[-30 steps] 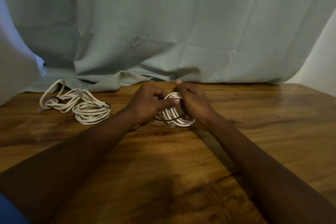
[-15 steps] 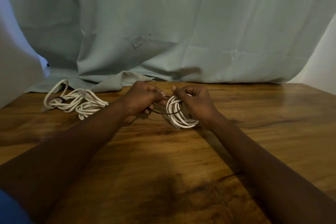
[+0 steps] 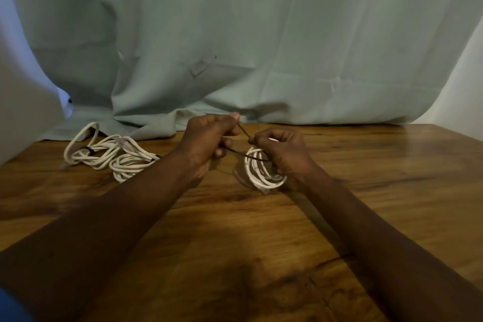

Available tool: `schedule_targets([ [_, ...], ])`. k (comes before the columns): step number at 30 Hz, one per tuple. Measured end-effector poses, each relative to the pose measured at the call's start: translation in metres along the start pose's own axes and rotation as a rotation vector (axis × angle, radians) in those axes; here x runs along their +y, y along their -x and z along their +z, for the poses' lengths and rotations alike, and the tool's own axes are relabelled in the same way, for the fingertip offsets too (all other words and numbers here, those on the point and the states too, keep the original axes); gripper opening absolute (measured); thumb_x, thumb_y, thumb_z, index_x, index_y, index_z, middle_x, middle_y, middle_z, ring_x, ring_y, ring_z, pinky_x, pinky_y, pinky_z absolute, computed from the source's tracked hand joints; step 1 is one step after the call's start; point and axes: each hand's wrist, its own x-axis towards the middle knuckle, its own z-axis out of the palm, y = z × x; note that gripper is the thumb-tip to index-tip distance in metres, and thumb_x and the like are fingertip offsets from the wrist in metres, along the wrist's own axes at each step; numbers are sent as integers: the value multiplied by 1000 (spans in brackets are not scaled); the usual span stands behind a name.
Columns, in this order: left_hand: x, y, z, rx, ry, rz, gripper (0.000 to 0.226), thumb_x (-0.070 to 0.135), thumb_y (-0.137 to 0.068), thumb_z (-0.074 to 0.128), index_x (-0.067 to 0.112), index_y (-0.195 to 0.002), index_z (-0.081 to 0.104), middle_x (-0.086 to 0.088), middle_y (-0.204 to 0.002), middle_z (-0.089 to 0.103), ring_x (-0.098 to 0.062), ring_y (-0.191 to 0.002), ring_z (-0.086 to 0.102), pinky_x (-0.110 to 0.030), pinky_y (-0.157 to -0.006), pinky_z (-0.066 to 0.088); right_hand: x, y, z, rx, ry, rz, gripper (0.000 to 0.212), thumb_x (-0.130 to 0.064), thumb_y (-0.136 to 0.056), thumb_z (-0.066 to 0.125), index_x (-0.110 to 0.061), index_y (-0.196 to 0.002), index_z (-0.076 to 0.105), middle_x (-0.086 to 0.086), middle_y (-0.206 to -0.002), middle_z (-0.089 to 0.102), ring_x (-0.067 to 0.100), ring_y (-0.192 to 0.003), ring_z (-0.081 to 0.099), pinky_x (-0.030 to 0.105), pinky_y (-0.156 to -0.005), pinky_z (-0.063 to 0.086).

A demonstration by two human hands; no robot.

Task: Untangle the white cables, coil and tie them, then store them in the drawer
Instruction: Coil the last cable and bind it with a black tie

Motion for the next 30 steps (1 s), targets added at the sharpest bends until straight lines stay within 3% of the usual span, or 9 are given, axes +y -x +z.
schedule_targets([
  [3, 6, 2, 2, -36, 386, -69, 11, 12, -94, 71, 9, -104, 66, -8, -86, 70, -12, -63, 69, -22, -51, 55, 4, -2, 1, 125, -68, 6, 11, -8, -87, 77, -6, -77, 74, -7, -55, 62, 0, -44, 51, 13, -40, 36],
  [7, 5, 2, 7, 11, 512, -83, 33, -11, -90, 66, 3, -119, 62, -19, -104, 71, -24, -84, 77, -29, -68, 62, 6, -4, 2, 224, -84, -16, 13, -7, -89, 75, -9, -77, 73, -11, -50, 60, -1, -42, 49, 12, -40, 37],
  [10, 5, 8, 14, 67, 370, -172, 18, 20, -94, 73, 7, -105, 66, -14, -97, 70, -20, -75, 73, -29, -60, 60, 6, -3, 3, 283, -108, -37, 14, -8, -88, 76, -11, -75, 73, -6, -59, 65, 2, -50, 56, 17, -47, 43],
  [13, 2, 14, 19, 182, -19, -157, 42, 54, -93, 67, 13, -102, 70, -1, -80, 66, -12, -60, 58, -25, -48, 46, 8, -5, 1, 350, -97, -76, 13, -11, -88, 77, -13, -75, 73, -3, -63, 66, 6, -55, 58, 21, -55, 46],
  [16, 2, 19, 21, 155, -146, -56, 50, 63, -90, 66, 14, -92, 75, 3, -66, 67, -7, -46, 48, -22, -40, 36, 10, -8, -3, 407, -55, -115, 17, -14, -86, 78, -19, -70, 72, 0, -69, 71, 14, -65, 65, 33, -68, 53],
  [19, 3, 23, 26, 44, -211, 67, 35, 40, -91, 75, 5, -90, 77, -4, -73, 72, -7, -46, 49, -21, -40, 39, 12, -8, -3, 403, -1, -150, 14, -17, -84, 77, -20, -71, 73, 0, -70, 73, 14, -68, 67, 35, -71, 56],
  [22, -2, 26, 33, -17, -87, 80, 18, 17, -94, 74, -1, -92, 75, -6, -73, 72, -6, -48, 54, -19, -44, 46, 14, -6, -1, 365, 35, -181, 7, -17, -84, 76, -13, -78, 76, 1, -74, 75, 10, -68, 68, 30, -68, 54],
  [27, 4, 15, 23, 113, 205, 83, 16, 11, -89, 78, 6, -103, 73, -6, -75, 75, -8, -59, 69, -21, -55, 57, 9, -4, 1, 295, 40, -228, 4, -6, -87, 75, -10, -85, 78, -1, -77, 75, 3, -69, 66, 22, -70, 52],
  [30, 5, 11, 14, 99, 196, 68, 18, 11, -89, 78, 5, -105, 74, -7, -77, 76, -8, -61, 70, -20, -56, 57, 9, -2, 2, 205, 38, -272, 11, -3, -87, 75, -13, -84, 77, -3, -77, 75, 4, -71, 67, 19, -69, 52],
])
